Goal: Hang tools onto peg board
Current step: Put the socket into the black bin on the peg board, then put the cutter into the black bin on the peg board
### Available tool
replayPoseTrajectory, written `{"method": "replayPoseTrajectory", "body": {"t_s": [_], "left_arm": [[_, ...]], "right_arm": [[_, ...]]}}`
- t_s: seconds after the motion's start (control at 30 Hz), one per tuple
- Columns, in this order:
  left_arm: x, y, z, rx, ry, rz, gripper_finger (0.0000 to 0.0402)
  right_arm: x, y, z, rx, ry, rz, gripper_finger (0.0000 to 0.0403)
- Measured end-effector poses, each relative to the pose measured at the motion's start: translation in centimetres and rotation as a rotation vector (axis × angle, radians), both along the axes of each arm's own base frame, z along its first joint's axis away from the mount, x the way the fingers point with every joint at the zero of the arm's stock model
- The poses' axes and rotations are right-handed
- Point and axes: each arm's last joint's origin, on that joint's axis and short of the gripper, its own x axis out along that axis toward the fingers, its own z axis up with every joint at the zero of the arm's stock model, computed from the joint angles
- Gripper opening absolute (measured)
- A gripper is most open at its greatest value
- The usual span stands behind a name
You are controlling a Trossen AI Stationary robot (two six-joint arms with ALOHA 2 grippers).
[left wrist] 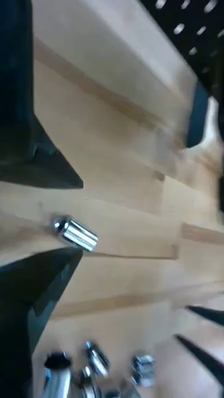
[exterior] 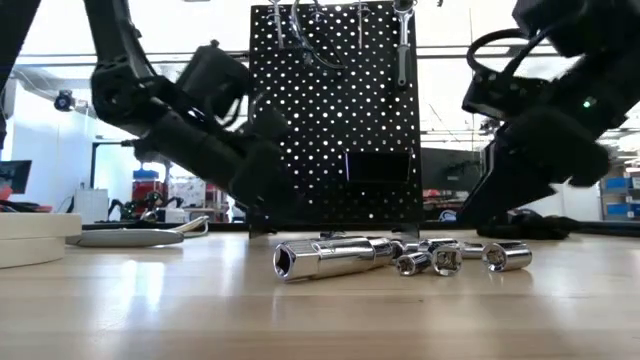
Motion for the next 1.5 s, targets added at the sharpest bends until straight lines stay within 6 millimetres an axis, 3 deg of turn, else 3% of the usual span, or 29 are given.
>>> {"method": "replayPoseTrajectory", "body": {"t_s": [0.2,0.4,0.57,0.83,0.93,1.1,1.23,1.4,1.5], "left_arm": [[1.5,0.1,-1.2,0.002,0.059,0.000,0.0191],[3.1,0.0,-1.7,-0.022,0.067,-0.038,0.0182],[3.2,0.0,-1.3,-0.047,0.057,-0.030,0.0135],[1.7,-0.4,0.8,-0.095,-0.068,-0.077,0.0017],[0.1,-0.6,2.1,-0.116,-0.198,-0.081,0.0007],[-2.5,-0.5,3.9,-0.121,-0.346,-0.050,0.0012],[-3.4,-0.5,5.2,-0.108,-0.401,-0.034,0.0005],[-3.7,-0.7,6.5,-0.111,-0.450,-0.051,0.0004],[-4.0,-1.0,7.1,-0.123,-0.460,-0.084,0.0003]], "right_arm": [[0.1,-1.4,0.1,-0.198,-0.051,-0.153,0.0105],[0.3,-1.9,0.4,-0.166,-0.076,-0.196,0.0084],[-0.4,-2.2,0.8,-0.124,-0.133,-0.222,0.0010],[-3.6,-3.2,2.5,-0.010,-0.388,-0.095,0.0001],[-4.9,-3.7,3.5,0.030,-0.527,-0.010,0.0000],[-6.0,-4.8,7.2,0.097,-0.833,-0.032,0.0001],[-5.5,-5.6,10.3,0.059,-0.930,-0.093,0.0001],[-3.9,-5.8,16.0,0.149,-1.072,-0.163,0.0002],[-3.2,-5.5,19.5,0.183,-1.048,-0.152,0.0002]]}}
